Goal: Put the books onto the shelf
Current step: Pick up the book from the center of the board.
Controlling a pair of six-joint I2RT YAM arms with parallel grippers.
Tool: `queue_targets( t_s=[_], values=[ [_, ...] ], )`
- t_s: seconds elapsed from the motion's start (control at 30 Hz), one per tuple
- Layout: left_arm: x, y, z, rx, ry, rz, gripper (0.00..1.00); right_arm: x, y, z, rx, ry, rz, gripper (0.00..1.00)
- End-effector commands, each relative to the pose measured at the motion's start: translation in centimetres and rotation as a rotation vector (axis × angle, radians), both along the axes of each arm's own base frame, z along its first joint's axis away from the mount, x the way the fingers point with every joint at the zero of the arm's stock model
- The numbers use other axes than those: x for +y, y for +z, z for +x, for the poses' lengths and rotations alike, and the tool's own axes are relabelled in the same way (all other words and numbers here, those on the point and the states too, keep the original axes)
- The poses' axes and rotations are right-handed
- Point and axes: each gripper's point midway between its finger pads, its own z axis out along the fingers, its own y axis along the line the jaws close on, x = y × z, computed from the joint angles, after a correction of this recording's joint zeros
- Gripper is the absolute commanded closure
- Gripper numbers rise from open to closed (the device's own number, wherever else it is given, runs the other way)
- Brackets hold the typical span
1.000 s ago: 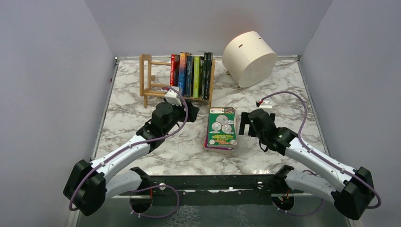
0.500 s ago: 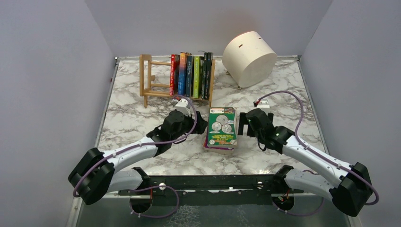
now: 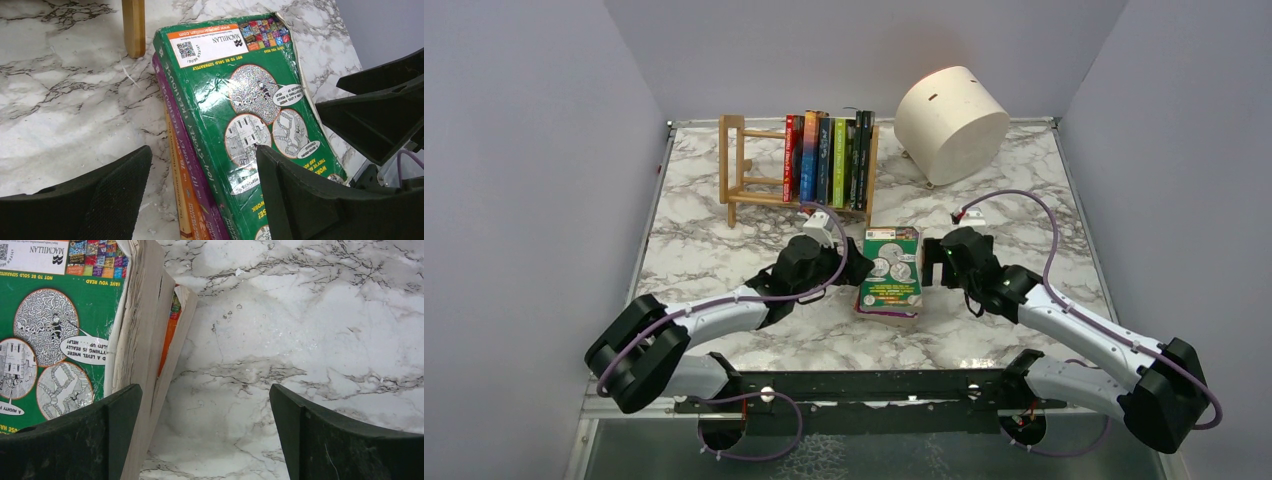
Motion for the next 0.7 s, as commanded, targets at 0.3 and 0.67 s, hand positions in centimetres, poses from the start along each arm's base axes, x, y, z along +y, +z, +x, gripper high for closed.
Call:
queue_targets(
  t_s=[0.3, 0.67],
  values=[
    [-1.3, -0.9, -0.4, 0.024, -0.030, -0.086, 0.26, 3.0, 1.4, 1.0, -0.050, 0.103, 0.093, 0.02],
    [-2.0, -0.3, -0.9, 0.034, -0.078, -0.216, 0.26, 3.1, 0.9, 0.9, -0.041, 0.107, 0.090, 0.02]
  ],
)
